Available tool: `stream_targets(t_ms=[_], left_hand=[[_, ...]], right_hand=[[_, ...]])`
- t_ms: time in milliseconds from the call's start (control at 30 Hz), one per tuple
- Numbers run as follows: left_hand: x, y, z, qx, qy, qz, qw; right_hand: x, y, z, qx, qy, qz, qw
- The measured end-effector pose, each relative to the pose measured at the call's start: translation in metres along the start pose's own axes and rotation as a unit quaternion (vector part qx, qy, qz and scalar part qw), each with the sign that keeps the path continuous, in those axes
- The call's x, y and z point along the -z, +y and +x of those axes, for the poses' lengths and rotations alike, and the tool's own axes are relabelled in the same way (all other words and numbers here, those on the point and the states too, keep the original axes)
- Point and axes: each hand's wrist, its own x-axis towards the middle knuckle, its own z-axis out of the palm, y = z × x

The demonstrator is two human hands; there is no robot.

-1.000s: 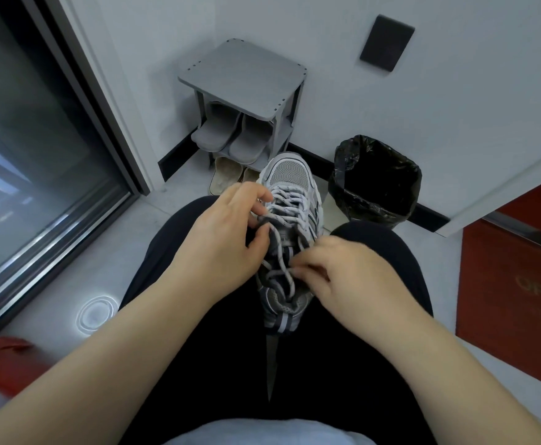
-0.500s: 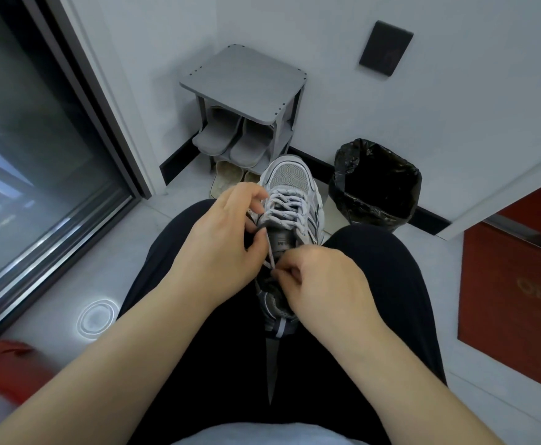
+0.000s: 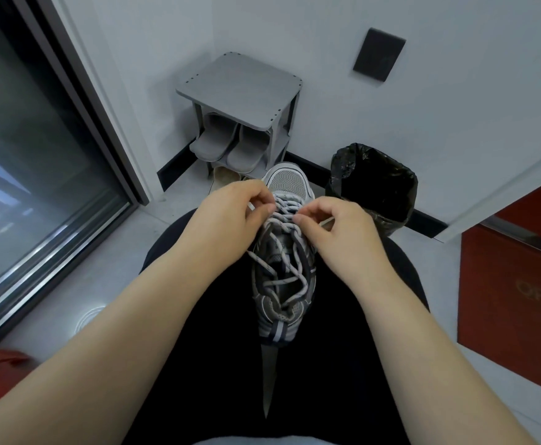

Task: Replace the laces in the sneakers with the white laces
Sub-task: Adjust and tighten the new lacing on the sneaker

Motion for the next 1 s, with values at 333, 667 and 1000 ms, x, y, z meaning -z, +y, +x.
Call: stream_targets(t_ms=[333, 667, 1000], left_hand=[[0.000, 0.000, -0.003, -0.030, -0.042, 0.043, 0.998], [-0.004, 0.002, 0.024, 0.035, -0.002, -0.021, 0.999], [-0.016, 0.005, 0.022, 0.036, -0.047, 0.071, 0.996]], right_hand=[[0.004, 0.004, -0.013, 0.016, -0.032, 0.032, 0.999], [0.009, 0.004, 0.030, 0.014, 0.007, 0.031, 0.999], [-0.007, 0.004, 0.027, -0.032, -0.007, 0.020, 0.999]])
